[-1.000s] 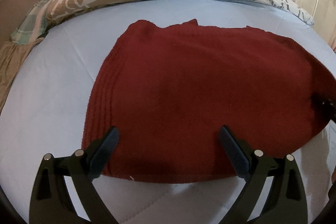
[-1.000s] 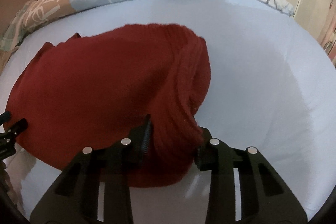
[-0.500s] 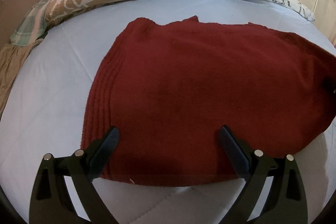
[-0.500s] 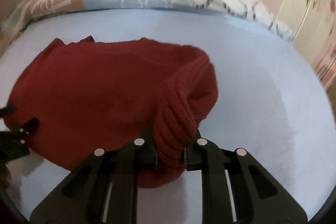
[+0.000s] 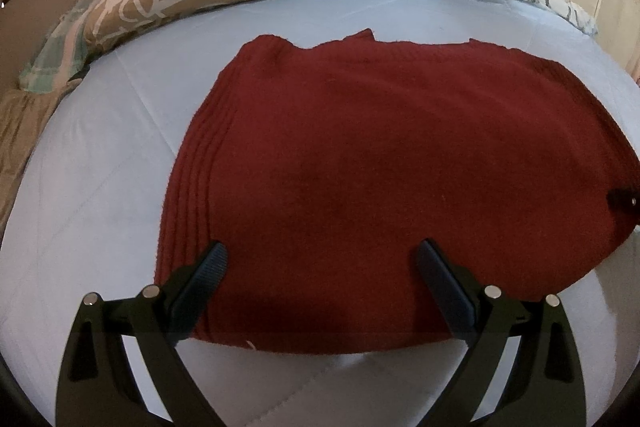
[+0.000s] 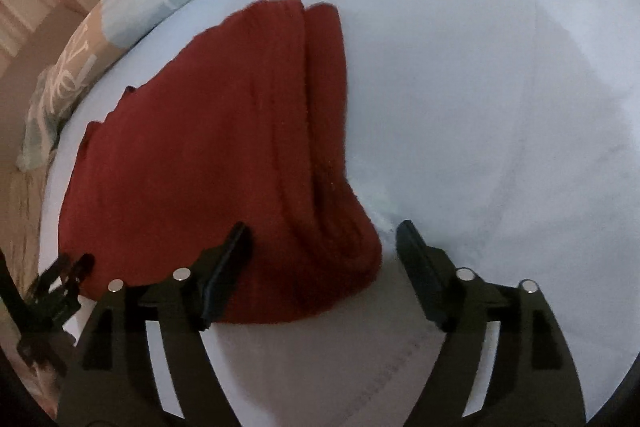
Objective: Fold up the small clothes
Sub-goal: 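Lift the held side and fold it across the sweater with the right gripper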
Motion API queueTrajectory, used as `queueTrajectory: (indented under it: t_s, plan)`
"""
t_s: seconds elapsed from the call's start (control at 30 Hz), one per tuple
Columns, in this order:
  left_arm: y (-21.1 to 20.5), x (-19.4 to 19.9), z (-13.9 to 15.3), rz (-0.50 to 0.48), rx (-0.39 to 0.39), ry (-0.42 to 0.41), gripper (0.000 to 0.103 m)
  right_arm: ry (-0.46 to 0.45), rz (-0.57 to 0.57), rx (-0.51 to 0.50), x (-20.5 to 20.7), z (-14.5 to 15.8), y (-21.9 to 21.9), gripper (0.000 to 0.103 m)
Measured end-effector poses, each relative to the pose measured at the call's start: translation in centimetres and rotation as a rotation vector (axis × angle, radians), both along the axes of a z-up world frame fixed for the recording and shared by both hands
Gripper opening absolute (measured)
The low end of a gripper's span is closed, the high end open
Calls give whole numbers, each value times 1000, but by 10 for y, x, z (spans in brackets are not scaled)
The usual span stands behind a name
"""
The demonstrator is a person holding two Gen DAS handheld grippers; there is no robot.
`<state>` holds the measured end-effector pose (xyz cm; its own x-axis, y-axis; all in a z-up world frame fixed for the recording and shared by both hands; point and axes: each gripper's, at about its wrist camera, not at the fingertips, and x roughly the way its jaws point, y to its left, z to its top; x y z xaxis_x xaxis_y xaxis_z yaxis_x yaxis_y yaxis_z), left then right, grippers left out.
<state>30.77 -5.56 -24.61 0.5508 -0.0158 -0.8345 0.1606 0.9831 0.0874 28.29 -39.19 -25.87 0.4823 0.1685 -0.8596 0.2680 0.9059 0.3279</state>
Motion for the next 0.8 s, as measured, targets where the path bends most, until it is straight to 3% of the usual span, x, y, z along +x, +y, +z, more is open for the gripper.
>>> queueTrajectory:
  t_s: [0.07, 0.17, 0.3, 0.4, 0.67, 0.8]
  plan:
    - [0, 0, 0, -2, 4, -1, 96, 7, 16, 8, 7, -2, 6, 66]
    - [0, 1, 0, 1, 6, 2, 96, 11, 35, -19, 23, -2, 19, 64]
    - [-1, 2, 3, 3, 6, 0, 96, -21, 60, -45, 30, 3, 27, 31]
    - [-1, 2, 4, 4, 13, -5, 96, -58, 81, -121, 26, 9, 36, 25]
    - [5, 8, 8, 31, 14, -6, 96, -181, 132, -325, 15, 33, 67, 22]
    - [6, 11, 5, 42, 12, 12, 96, -198, 140, -350, 17, 38, 73, 22]
